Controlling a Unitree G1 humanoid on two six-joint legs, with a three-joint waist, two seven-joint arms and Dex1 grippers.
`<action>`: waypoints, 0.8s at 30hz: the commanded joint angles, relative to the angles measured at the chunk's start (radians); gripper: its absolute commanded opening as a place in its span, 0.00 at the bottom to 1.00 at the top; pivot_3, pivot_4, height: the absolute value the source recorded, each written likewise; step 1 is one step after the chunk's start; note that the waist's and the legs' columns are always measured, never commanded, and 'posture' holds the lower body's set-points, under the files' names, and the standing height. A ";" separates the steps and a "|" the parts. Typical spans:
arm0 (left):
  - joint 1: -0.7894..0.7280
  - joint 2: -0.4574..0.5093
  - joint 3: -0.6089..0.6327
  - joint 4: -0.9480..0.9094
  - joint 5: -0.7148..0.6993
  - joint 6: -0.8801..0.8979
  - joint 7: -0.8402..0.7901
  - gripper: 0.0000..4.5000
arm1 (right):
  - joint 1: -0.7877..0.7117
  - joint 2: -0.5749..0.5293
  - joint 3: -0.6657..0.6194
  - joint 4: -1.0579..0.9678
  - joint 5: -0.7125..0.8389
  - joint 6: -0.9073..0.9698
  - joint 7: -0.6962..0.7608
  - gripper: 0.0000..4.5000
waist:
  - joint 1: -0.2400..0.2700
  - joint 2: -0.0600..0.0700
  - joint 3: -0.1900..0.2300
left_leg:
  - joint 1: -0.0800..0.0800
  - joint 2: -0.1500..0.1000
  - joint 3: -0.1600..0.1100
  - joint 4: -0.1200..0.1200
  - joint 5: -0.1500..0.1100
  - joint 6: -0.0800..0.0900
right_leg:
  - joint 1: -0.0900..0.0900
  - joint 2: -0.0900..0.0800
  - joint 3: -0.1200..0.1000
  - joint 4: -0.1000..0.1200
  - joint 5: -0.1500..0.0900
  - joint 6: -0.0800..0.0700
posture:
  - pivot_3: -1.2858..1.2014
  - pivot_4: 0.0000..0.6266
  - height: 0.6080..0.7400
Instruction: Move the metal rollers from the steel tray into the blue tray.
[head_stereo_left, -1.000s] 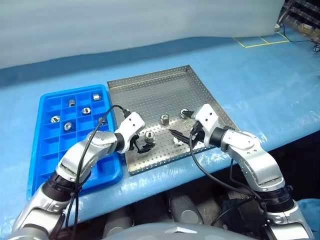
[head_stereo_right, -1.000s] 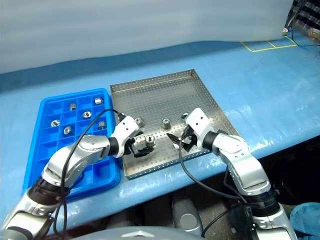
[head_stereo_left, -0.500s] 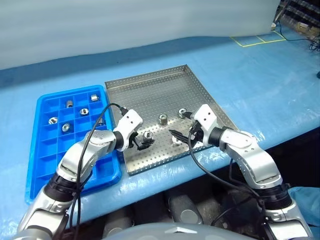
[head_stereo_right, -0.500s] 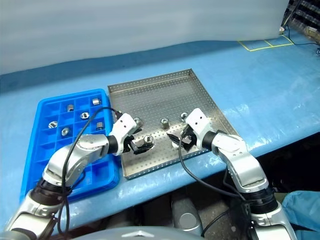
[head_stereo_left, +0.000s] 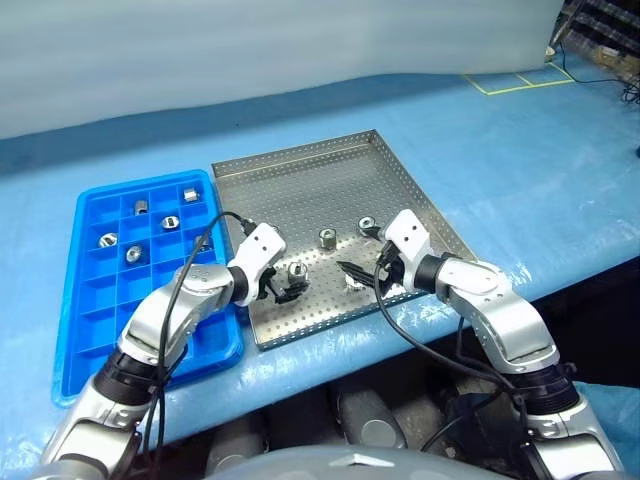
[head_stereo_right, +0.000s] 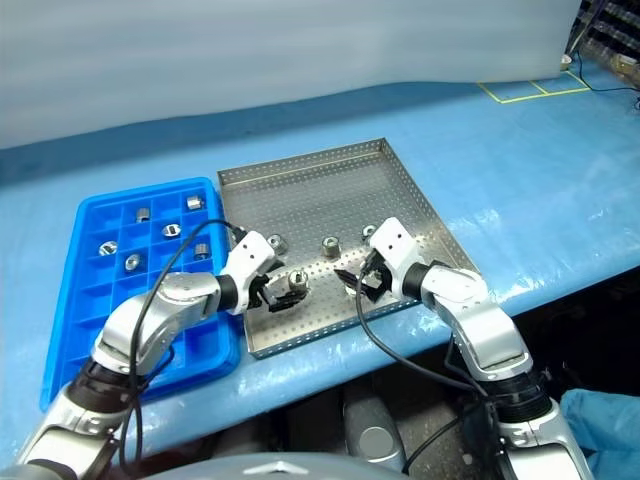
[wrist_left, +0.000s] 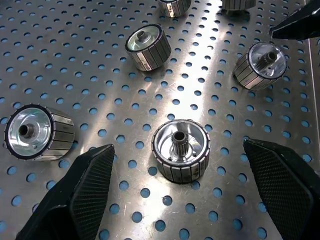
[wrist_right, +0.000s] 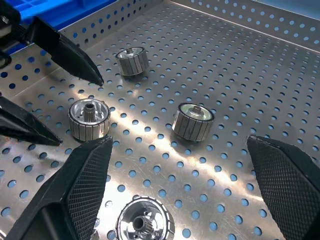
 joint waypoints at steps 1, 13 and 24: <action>-0.015 -0.019 0.000 0.017 0.023 -0.016 0.002 0.86 | -0.008 -0.001 0.014 -0.026 -0.008 -0.005 0.006 1.00 | 0.002 0.000 0.000 | 0.000 0.000 0.000 0.000 0.000 0.000 | 0.000 0.000 0.000 0.000 0.000 0.000 | 0.42 0.24 1.00; -0.007 -0.031 0.004 0.021 0.047 -0.020 -0.017 0.65 | 0.000 0.008 0.034 -0.021 -0.026 -0.012 -0.002 1.00 | 0.005 0.000 0.000 | 0.000 0.000 0.000 0.000 0.000 0.000 | 0.000 0.000 0.000 0.001 0.000 0.000 | 0.42 0.24 1.00; 0.011 -0.054 0.033 0.004 0.048 -0.027 -0.001 0.39 | -0.016 0.028 0.058 0.002 -0.046 -0.022 0.007 1.00 | 0.005 0.000 0.000 | 0.000 0.000 0.000 0.001 0.000 0.000 | 0.000 0.000 0.000 0.001 0.000 0.000 | 0.43 0.24 1.00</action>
